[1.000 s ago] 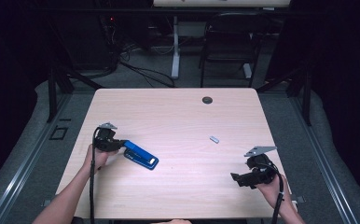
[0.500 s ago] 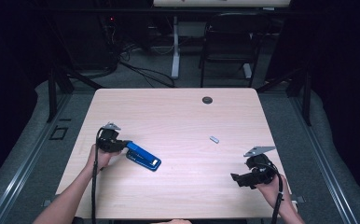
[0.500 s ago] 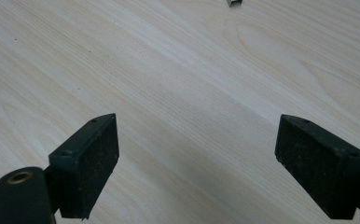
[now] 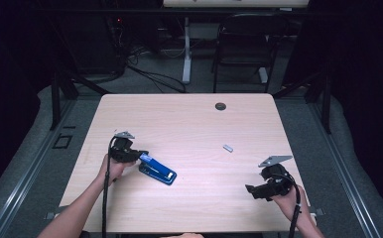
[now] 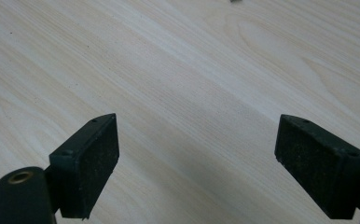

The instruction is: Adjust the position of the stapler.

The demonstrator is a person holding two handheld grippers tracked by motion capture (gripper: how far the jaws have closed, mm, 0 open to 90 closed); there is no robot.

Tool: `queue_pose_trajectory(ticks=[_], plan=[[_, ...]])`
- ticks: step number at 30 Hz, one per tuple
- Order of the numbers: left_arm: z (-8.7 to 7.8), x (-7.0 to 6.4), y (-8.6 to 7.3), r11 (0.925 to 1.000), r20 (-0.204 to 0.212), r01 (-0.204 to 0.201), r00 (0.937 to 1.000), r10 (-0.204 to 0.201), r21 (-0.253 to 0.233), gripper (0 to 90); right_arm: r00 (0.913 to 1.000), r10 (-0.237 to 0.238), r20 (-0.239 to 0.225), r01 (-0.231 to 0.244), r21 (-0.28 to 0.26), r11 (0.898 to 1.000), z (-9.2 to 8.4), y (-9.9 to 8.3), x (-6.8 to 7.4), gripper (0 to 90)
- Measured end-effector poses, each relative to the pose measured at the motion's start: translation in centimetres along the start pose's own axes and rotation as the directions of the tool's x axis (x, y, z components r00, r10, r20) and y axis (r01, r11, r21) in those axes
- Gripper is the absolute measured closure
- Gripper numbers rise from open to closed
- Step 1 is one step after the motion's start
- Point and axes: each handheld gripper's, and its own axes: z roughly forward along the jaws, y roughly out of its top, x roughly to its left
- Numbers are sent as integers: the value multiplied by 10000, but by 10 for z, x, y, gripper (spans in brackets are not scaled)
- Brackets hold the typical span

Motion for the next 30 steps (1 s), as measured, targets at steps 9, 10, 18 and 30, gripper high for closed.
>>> queue_pose_trajectory(ticks=[9, 10, 18, 30], plan=[[1, 1, 0, 9997, 95, 227, 9997, -226, -59, 900, 10000, -43, 7, 43, 25, 10000, 0, 0, 0, 133], [2, 1, 0, 9996, 29, 264, 9996, -264, -51, 900, 10000, -57, 5, 57, 50, 10000, 0, 0, 0, 133], [6, 0, 2, 9994, -58, 334, 9994, -333, 39, 900, 10000, -34, -10, 34, 95, 9999, 2, 1, 1, 133], [18, -13, 10, 9990, -40, -246, 9997, 247, 376, 900, 10000, -76, -16, 76, 70, 9999, 2, 1, 1, 133]])
